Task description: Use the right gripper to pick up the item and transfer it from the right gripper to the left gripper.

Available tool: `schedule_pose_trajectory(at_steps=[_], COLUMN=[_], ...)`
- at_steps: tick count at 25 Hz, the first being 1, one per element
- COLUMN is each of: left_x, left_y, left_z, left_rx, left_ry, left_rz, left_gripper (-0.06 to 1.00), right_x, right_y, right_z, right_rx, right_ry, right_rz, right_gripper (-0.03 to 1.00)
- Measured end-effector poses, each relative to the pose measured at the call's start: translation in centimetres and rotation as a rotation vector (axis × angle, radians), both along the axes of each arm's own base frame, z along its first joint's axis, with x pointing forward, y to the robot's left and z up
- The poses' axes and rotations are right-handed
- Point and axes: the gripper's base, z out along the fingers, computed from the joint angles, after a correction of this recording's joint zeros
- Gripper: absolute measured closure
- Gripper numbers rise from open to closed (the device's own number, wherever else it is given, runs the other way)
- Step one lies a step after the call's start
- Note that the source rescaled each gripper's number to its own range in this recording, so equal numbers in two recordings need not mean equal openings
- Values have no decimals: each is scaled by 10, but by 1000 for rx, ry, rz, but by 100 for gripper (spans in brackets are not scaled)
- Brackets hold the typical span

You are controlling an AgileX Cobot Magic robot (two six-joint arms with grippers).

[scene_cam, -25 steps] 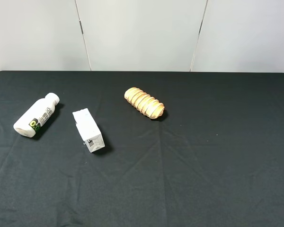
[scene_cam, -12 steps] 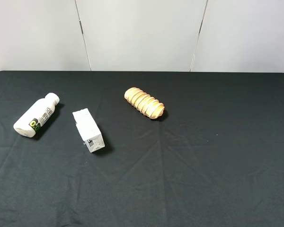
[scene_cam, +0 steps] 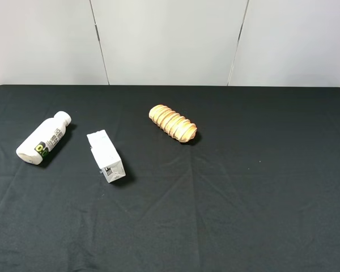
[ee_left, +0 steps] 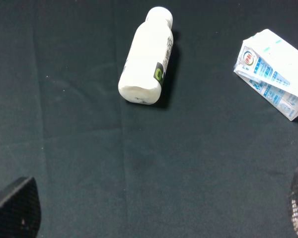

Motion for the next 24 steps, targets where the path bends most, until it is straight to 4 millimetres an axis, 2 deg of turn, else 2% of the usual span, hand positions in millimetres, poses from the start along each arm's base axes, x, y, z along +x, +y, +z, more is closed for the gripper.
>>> schedule_pose_trajectory(at_steps=[24], left_x=[0], left_y=[0], left_z=[0], left_rx=[0], left_ry=[0], left_rz=[0], left_gripper=[-5], right_x=[0], right_y=[1], right_z=[0], right_rx=[7], right_ry=[1], right_rz=[-34], right_gripper=[-3])
